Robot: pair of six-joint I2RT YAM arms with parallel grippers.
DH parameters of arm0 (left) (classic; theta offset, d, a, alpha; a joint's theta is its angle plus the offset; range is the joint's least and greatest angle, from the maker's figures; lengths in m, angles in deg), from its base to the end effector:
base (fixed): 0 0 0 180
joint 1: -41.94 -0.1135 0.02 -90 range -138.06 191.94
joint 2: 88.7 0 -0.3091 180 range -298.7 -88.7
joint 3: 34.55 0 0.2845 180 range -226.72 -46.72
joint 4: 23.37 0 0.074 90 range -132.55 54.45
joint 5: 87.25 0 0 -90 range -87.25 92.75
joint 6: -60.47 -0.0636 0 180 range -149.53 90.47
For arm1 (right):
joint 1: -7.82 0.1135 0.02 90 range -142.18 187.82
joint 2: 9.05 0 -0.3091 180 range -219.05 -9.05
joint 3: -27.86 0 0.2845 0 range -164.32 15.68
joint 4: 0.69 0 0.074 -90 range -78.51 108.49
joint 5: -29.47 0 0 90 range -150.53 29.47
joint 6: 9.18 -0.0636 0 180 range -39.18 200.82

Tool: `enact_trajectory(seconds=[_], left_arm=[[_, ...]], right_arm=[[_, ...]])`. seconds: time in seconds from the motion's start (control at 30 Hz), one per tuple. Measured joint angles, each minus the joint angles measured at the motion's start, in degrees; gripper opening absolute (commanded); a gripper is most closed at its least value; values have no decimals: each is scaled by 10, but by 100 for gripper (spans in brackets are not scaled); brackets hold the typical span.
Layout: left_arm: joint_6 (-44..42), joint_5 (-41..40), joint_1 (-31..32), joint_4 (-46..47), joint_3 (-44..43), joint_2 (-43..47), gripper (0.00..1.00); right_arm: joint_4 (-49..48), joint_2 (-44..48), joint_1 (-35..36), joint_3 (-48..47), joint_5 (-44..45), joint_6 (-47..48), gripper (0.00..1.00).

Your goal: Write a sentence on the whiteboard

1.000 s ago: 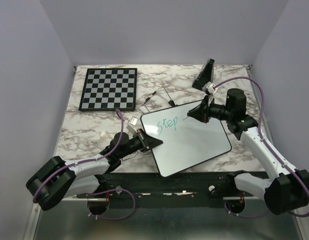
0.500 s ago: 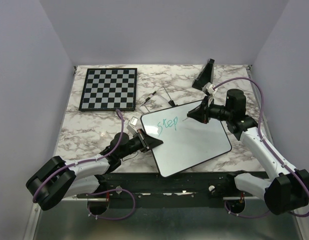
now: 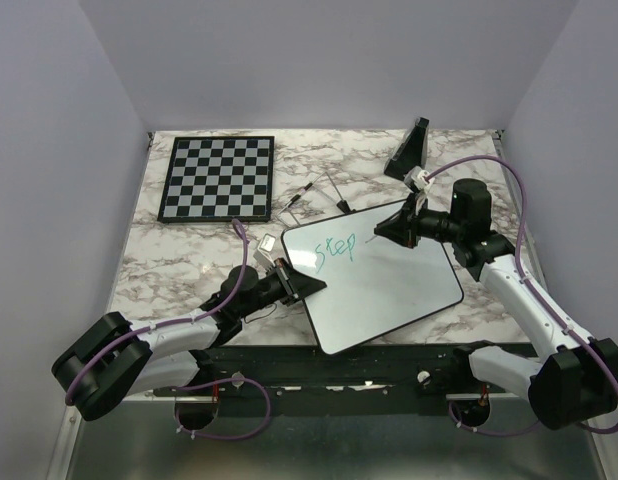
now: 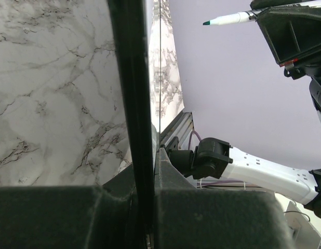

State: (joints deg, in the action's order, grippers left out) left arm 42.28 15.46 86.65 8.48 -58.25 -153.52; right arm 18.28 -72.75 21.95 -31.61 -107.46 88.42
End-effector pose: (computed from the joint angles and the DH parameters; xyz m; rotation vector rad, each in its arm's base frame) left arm 0.1586 -0.1767 0.1842 -0.2908 2.0324 -1.5973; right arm 0.2551 0.1121 0.3234 -0.8754 1.7301 0.8779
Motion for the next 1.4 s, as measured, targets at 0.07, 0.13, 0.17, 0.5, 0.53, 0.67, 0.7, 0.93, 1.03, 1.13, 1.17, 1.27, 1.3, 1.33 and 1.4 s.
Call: enact_trajectory(seconds=[0.07,0.13,0.17,0.5,0.53,0.67,0.7,0.93,1.03,1.13,1.17,1.27,1.3,1.33,1.4], left_arm=[[0,0,0,0,0,0,0],[0,0,0,0,0,0,0],[0,-1,0,0,0,0,0],[0,-1,0,0,1,0,0],[0,-1,0,0,1,1,0],[0,-1,0,0,1,1,0],[0,-1,0,0,1,1,0],[0,-1,0,0,1,1,0],[0,-1,0,0,1,1,0],[0,-1,0,0,1,1,0],[0,-1,0,0,1,1,0],[0,-1,0,0,1,1,0],[0,-1,0,0,1,1,0],[0,-1,0,0,1,1,0],[0,-1,0,0,1,1,0]], right_arm=[[0,0,0,0,3,2,1],[-1,0,0,0,6,4,1],[-2,0,0,1,7,5,1],[-4,-2,0,1,17,17,1],[-5,-2,0,2,19,18,1],[-13,-4,0,8,27,21,1],[-15,-4,0,11,29,22,1],[-51,-14,0,28,57,14,1],[-74,-21,0,38,78,3,1],[-107,-23,0,55,101,-13,1],[-118,-25,0,58,107,-18,1],[-146,-35,3,59,120,-33,1],[-154,-39,6,59,125,-38,1],[-161,-42,8,59,129,-42,1],[-172,-45,14,59,135,-50,1]])
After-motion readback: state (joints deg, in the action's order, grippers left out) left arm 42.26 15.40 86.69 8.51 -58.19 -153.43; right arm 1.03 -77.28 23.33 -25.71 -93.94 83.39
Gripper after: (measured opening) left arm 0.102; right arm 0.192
